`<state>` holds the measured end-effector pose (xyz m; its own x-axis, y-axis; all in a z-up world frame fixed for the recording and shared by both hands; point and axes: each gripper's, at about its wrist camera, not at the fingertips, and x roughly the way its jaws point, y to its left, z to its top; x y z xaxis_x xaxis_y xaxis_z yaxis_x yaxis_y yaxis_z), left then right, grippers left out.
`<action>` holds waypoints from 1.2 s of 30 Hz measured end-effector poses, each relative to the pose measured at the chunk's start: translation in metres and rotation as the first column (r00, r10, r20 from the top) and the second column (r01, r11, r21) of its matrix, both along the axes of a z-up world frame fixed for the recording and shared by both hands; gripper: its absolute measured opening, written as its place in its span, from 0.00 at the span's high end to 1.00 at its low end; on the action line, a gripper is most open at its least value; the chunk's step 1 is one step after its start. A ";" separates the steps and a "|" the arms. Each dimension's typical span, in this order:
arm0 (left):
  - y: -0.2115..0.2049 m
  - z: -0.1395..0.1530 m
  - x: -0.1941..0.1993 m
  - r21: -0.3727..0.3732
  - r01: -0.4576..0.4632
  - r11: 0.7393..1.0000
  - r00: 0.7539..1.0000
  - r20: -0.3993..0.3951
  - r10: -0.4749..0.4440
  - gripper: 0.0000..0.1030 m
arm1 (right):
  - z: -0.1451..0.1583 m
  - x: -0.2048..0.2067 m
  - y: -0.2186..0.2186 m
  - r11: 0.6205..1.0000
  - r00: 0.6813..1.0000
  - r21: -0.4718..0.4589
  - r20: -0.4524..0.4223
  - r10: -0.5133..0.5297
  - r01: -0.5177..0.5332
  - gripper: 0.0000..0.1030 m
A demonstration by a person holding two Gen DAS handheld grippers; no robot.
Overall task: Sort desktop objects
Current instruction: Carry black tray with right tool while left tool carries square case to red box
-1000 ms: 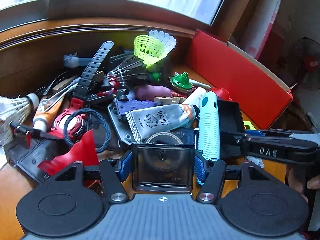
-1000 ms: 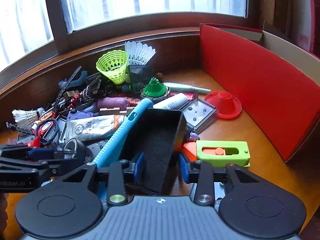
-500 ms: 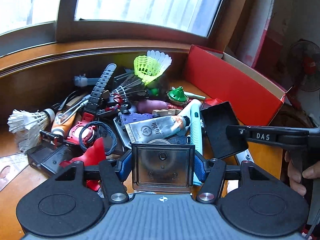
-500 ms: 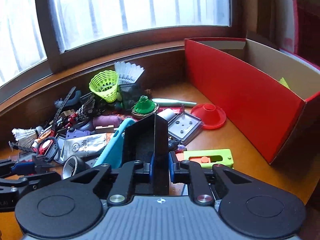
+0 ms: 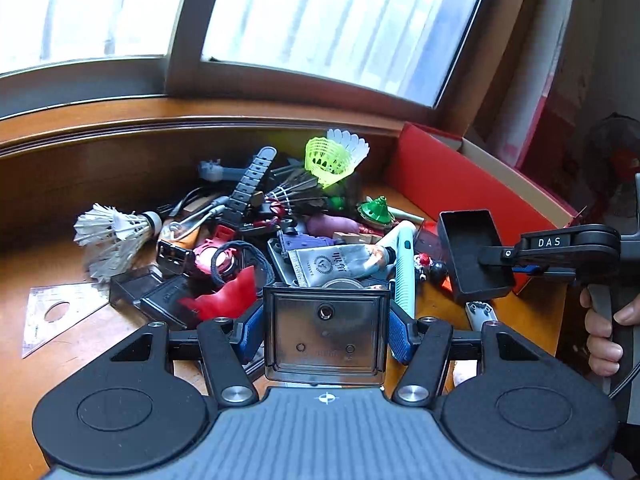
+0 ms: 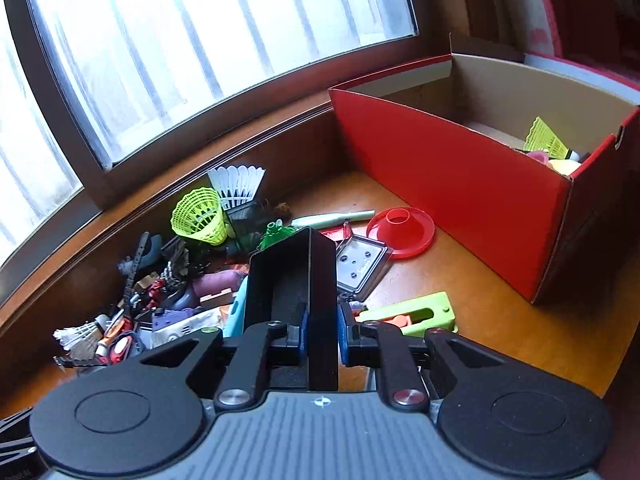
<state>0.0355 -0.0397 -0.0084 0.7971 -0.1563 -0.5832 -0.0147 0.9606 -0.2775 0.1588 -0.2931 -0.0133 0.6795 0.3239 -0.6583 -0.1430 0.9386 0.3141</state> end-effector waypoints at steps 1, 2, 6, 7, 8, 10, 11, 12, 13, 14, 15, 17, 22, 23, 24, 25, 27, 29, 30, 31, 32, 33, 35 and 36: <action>-0.001 0.001 -0.002 0.003 0.001 1.000 1.000 0.005 -0.001 0.41 | 0.001 -0.002 0.000 1.000 1.000 0.006 0.001 0.006 -0.006 0.85; -0.001 0.002 -0.003 0.007 0.003 1.000 1.000 0.012 -0.003 0.41 | 0.001 -0.004 0.001 1.000 1.000 0.012 0.002 0.011 -0.011 0.85; -0.006 0.006 -0.005 0.016 0.008 1.000 1.000 0.029 -0.008 0.41 | 0.004 -0.013 0.000 0.999 0.999 0.042 0.012 0.034 -0.034 0.85; -0.008 0.007 -0.005 0.015 0.008 1.000 0.999 0.032 -0.009 0.41 | 0.005 -0.014 -0.001 0.998 0.999 0.049 0.013 0.039 -0.040 0.85; -0.009 0.008 -0.004 0.013 0.010 1.000 0.999 0.034 -0.010 0.41 | 0.006 -0.015 -0.002 0.997 0.999 0.054 0.013 0.045 -0.046 0.85; -0.014 0.009 -0.001 0.009 0.014 1.000 0.999 0.037 -0.014 0.41 | 0.008 -0.016 -0.003 0.996 0.998 0.060 0.013 0.061 -0.062 0.85; -0.016 0.010 0.001 0.012 0.012 1.000 0.999 0.038 -0.013 0.41 | 0.009 -0.016 -0.004 0.996 0.997 0.062 0.013 0.070 -0.071 0.85; -0.019 0.010 0.004 0.016 0.010 1.000 0.999 0.039 -0.010 0.41 | 0.010 -0.015 -0.004 0.994 0.997 0.065 0.015 0.081 -0.082 0.85; -0.022 0.010 0.007 0.020 0.007 1.000 0.999 0.040 -0.008 0.41 | 0.010 -0.013 -0.005 0.993 0.996 0.069 0.017 0.092 -0.093 0.85; -0.025 0.011 0.010 0.022 0.002 1.000 0.999 0.041 -0.002 0.41 | 0.011 -0.012 -0.006 0.992 0.994 0.072 0.018 0.106 -0.107 0.85; -0.028 0.012 0.014 0.018 -0.004 1.000 0.999 0.038 0.004 0.41 | 0.011 -0.010 -0.007 0.990 0.993 0.075 0.019 0.120 -0.121 0.85; -0.035 0.013 0.022 0.014 -0.012 1.000 0.999 0.033 0.011 0.41 | 0.014 -0.005 -0.010 0.987 0.989 0.073 0.016 0.144 -0.145 0.85; -0.055 0.017 0.041 0.025 -0.018 1.000 0.999 0.028 0.017 0.41 | 0.021 0.004 -0.022 0.975 0.979 0.085 0.039 0.202 -0.204 0.85; -0.059 0.018 0.044 0.030 -0.017 0.999 1.000 0.027 0.016 0.41 | 0.022 0.006 -0.025 0.973 0.976 0.089 0.043 0.212 -0.215 0.85; -0.063 0.020 0.048 0.037 -0.015 0.999 1.000 0.027 0.014 0.41 | 0.024 0.008 -0.027 0.970 0.974 0.092 0.047 0.222 -0.225 0.85; -0.067 0.021 0.051 0.044 -0.014 0.999 1.000 0.027 0.013 0.41 | 0.025 0.011 -0.030 0.968 0.972 0.094 0.053 0.229 -0.234 0.85; -0.075 0.024 0.058 0.052 -0.012 0.999 0.999 0.032 0.010 0.41 | 0.027 0.017 -0.035 0.965 0.969 0.100 0.063 0.238 -0.243 0.85; -0.082 0.027 0.065 0.063 -0.010 0.998 0.999 0.037 0.008 0.41 | 0.029 0.024 -0.042 0.962 0.968 0.111 0.071 0.242 -0.249 0.85; -0.086 0.028 0.069 0.069 -0.009 0.998 0.999 0.039 0.006 0.41 | 0.030 0.027 -0.046 0.962 0.967 0.114 0.076 0.241 -0.249 0.85; -0.089 0.030 0.072 0.073 -0.007 0.997 0.999 0.042 0.004 0.41 | 0.031 0.030 -0.050 0.961 0.967 0.117 0.080 0.241 -0.249 0.85; -0.093 0.031 0.076 0.077 -0.004 0.997 0.999 0.045 0.000 0.41 | 0.032 0.033 -0.054 0.961 0.967 0.120 0.084 0.240 -0.249 0.85; -0.096 0.033 0.080 0.081 0.000 0.997 0.999 0.048 -0.004 0.41 | 0.033 0.036 -0.059 0.961 0.967 0.123 0.088 0.238 -0.248 0.85; -0.104 0.036 0.088 0.088 0.007 0.996 0.998 0.054 -0.012 0.41 | 0.035 0.042 -0.068 0.962 0.968 0.127 0.096 0.232 -0.244 0.85; -0.108 0.037 0.093 0.090 0.013 0.996 0.998 0.057 -0.018 0.41 | 0.037 0.045 -0.072 0.962 0.968 0.129 0.101 0.229 -0.241 0.85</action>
